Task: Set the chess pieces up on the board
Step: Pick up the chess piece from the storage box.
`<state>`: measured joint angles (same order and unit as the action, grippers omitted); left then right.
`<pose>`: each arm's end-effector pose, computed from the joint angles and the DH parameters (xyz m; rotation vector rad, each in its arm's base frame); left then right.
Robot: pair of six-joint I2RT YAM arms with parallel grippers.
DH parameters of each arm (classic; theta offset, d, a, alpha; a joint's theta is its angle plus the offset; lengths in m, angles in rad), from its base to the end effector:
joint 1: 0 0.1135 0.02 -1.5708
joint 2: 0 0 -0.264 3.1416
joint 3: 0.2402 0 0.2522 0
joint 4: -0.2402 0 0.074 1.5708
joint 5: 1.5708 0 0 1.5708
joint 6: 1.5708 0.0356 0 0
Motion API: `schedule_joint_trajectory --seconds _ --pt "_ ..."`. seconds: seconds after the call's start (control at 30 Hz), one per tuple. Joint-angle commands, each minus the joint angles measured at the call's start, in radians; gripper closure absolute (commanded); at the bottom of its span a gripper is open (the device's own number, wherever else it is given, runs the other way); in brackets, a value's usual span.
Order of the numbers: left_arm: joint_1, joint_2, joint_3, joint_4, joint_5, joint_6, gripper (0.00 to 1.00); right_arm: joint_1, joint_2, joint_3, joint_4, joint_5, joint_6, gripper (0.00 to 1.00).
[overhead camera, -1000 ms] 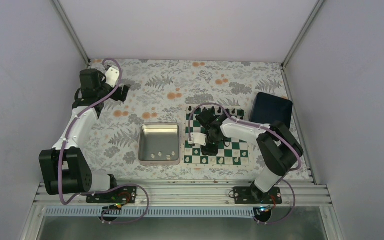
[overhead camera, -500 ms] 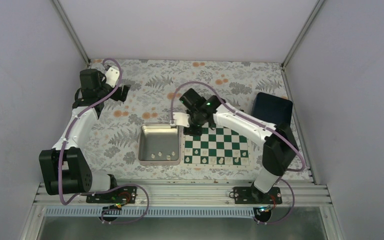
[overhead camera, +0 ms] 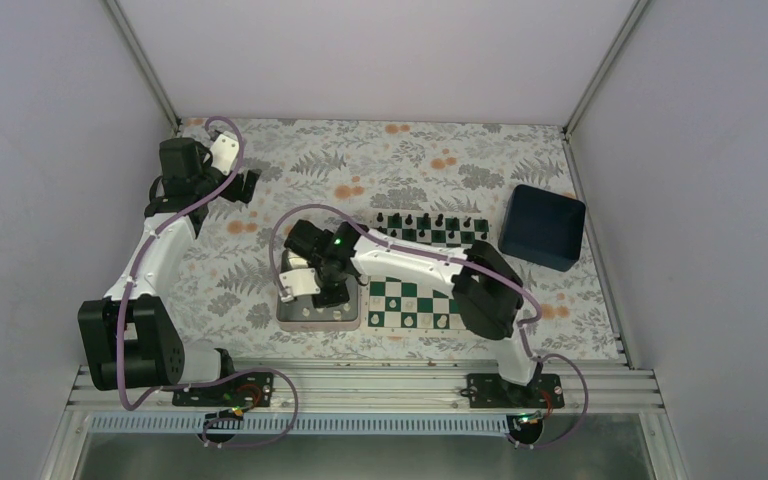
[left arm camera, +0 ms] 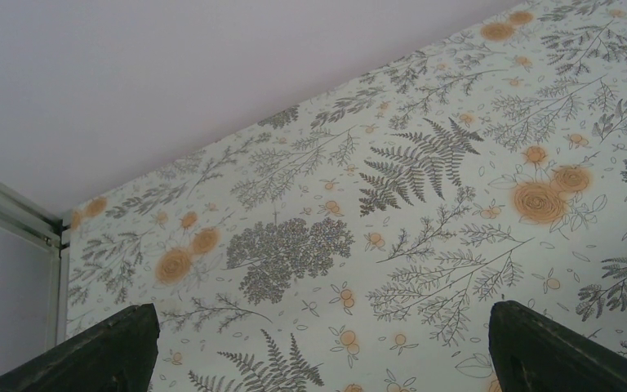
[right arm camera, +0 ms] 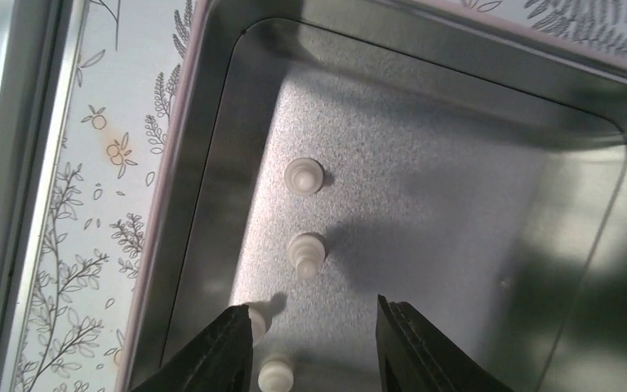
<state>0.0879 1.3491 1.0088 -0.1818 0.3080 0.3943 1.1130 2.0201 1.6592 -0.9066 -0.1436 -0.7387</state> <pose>0.3062 0.0161 0.2920 0.4966 2.0055 -0.0260 0.1800 0.3769 0.2167 -2.3019 1.6924 0.2831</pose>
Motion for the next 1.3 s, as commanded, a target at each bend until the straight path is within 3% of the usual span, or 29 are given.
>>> schedule_joint_trajectory --seconds 0.0,0.2,0.5,0.93,1.27 --pt "0.002 -0.022 0.004 0.010 0.017 0.012 0.00 0.016 0.052 0.045 -0.027 -0.010 -0.036 0.59" --pt "0.003 -0.019 0.004 0.013 0.019 0.014 0.00 0.028 0.079 0.043 -0.015 -0.014 -0.042 0.61" --pt "0.003 -0.022 0.002 0.013 0.021 0.012 0.00 0.029 0.101 0.035 0.003 -0.012 -0.036 0.73" --pt "0.004 -0.023 -0.003 0.015 0.021 0.015 0.00 0.028 0.139 0.026 0.053 0.019 -0.026 0.71" --pt "0.006 -0.025 -0.005 0.015 0.030 0.017 0.00 0.025 0.166 0.026 0.046 0.011 -0.024 0.83"
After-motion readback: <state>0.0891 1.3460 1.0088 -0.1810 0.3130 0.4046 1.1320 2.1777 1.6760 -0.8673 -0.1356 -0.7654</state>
